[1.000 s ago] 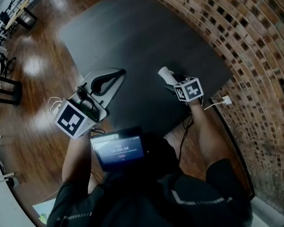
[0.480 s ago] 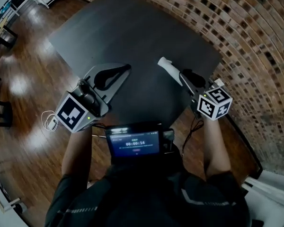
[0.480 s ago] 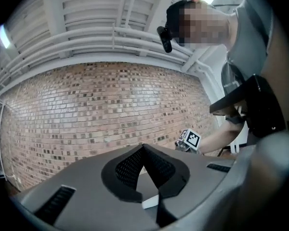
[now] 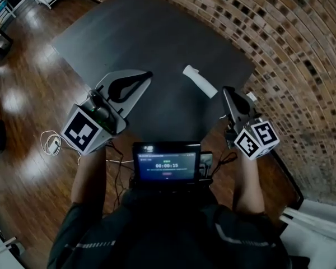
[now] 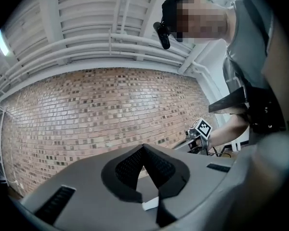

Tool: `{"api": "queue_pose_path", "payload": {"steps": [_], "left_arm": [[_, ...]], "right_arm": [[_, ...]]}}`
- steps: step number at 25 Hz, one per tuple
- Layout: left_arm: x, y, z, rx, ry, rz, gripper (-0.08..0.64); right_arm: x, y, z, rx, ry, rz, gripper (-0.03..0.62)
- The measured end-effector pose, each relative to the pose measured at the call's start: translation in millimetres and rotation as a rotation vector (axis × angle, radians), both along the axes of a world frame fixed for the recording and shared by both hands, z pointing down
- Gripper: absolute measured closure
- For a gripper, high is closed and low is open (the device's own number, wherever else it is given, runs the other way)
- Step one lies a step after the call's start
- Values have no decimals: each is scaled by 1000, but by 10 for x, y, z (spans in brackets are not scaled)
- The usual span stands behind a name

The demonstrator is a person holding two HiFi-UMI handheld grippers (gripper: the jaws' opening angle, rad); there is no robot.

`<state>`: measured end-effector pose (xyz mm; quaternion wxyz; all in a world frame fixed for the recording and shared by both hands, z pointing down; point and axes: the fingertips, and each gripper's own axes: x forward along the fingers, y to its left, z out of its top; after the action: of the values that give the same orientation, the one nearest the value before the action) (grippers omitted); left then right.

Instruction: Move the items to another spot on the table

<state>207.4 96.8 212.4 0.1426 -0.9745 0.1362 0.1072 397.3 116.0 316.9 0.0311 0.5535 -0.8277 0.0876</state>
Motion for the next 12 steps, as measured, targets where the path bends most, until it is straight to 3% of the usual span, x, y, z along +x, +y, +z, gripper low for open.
{"api": "queue_pose_path", "payload": {"steps": [12], "left_arm": [[87,91,-103,13,-5,28,567]], "right_arm": [[-66,14,-140,41,38,-15,589]]}}
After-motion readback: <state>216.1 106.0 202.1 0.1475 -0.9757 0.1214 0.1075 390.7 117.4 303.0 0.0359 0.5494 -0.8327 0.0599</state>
